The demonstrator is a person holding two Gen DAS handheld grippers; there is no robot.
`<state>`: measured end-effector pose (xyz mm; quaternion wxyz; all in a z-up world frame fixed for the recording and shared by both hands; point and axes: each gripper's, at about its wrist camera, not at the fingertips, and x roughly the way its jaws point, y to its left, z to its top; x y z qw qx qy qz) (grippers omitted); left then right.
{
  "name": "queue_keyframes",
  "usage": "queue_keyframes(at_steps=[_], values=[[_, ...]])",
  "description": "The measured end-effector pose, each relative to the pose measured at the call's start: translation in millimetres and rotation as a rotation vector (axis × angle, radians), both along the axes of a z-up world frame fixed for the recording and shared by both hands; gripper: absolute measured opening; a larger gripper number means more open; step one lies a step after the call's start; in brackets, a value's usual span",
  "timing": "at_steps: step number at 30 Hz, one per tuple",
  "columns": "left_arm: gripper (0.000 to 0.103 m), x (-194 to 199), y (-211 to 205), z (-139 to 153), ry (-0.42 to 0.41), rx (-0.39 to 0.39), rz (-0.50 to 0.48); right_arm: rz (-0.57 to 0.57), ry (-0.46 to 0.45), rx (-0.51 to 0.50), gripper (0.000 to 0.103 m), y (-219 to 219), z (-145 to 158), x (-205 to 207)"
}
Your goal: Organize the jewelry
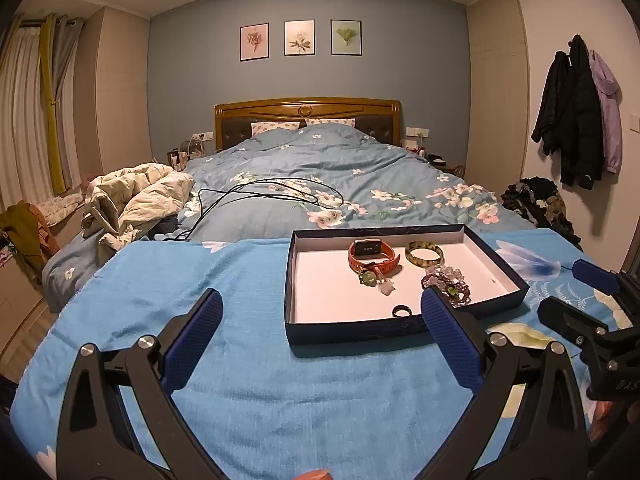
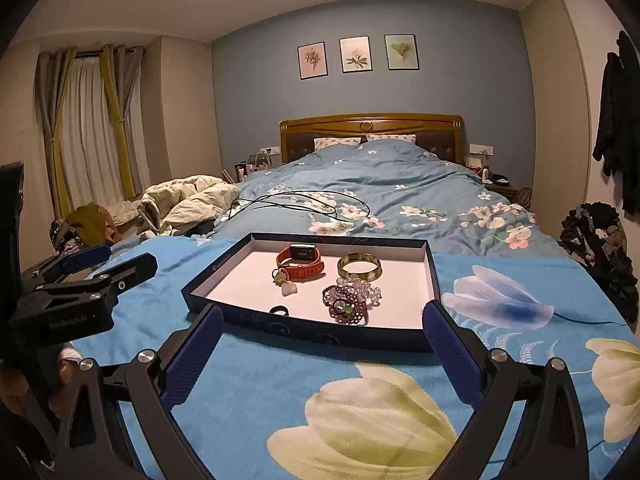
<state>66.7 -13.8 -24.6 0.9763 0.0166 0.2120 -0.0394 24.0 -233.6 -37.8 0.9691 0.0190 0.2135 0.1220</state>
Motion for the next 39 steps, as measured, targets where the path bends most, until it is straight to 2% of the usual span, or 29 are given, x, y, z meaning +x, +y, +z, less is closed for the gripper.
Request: queue_keyframes(at_steps=[11,23,39], values=[[0.098,-13,0,2,-0.041,0.005,0.015,-0.004,-0.003,0.000,0.096,2,-1,-7],[0.098,-33,-2,7,-0.110,0.016,0.007,-0.004,-0.055,0.007,0.096,3,5,-22],[0.098,-39,-1,9,-0.128,0.010,0.017,-0.010,-0.076,0.017,0.096,0,8,-25]])
